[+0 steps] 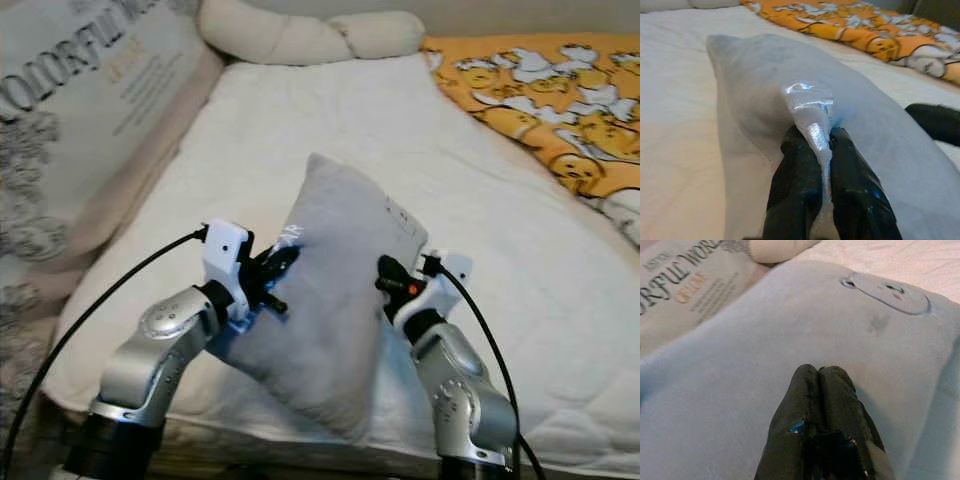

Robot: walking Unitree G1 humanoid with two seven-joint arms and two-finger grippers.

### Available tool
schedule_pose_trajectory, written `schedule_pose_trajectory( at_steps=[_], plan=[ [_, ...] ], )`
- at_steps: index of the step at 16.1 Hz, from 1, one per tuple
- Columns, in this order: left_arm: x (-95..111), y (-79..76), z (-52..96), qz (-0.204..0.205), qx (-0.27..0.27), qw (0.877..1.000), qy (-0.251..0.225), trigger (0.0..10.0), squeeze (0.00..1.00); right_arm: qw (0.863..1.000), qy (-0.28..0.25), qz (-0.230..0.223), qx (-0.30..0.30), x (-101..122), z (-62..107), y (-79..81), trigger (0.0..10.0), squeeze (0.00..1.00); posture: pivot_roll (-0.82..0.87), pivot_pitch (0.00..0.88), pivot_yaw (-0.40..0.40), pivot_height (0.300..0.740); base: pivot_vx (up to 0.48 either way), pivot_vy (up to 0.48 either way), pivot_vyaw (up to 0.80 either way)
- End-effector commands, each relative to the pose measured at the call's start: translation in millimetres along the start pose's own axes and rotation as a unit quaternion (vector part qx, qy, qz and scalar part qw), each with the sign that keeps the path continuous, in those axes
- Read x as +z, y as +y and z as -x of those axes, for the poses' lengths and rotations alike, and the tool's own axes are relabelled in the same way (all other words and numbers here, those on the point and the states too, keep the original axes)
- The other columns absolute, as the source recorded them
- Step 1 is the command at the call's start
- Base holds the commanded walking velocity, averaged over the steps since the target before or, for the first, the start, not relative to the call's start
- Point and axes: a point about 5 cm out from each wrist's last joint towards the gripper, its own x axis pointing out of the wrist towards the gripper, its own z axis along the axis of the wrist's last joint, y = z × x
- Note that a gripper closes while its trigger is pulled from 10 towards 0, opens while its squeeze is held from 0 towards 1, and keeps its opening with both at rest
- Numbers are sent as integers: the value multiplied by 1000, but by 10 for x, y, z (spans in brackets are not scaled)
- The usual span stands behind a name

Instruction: Clean up the room

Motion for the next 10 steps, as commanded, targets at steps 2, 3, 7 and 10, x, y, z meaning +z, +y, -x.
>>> schedule_pose_trajectory(
  at_steps=[2,3,7,10],
  plan=[
    [132,65,-28,-20,11,1000,-17,10000,0,1000,-4,9,3,21,-23,50,10000,0,-94,0,112,740,0,339,0],
    [137,75,-34,-20,12,1000,-17,10000,0,1000,-4,9,3,22,-21,48,10000,0,-94,0,113,740,0,341,0],
    [204,156,-111,-37,18,999,-21,10000,0,1000,-7,18,1,39,20,26,10000,0,-99,0,115,740,0,362,0],
    [242,197,-145,-46,20,999,-22,10000,0,1000,-7,23,-3,36,46,15,10000,0,-100,0,117,740,0,361,0]
  ],
)
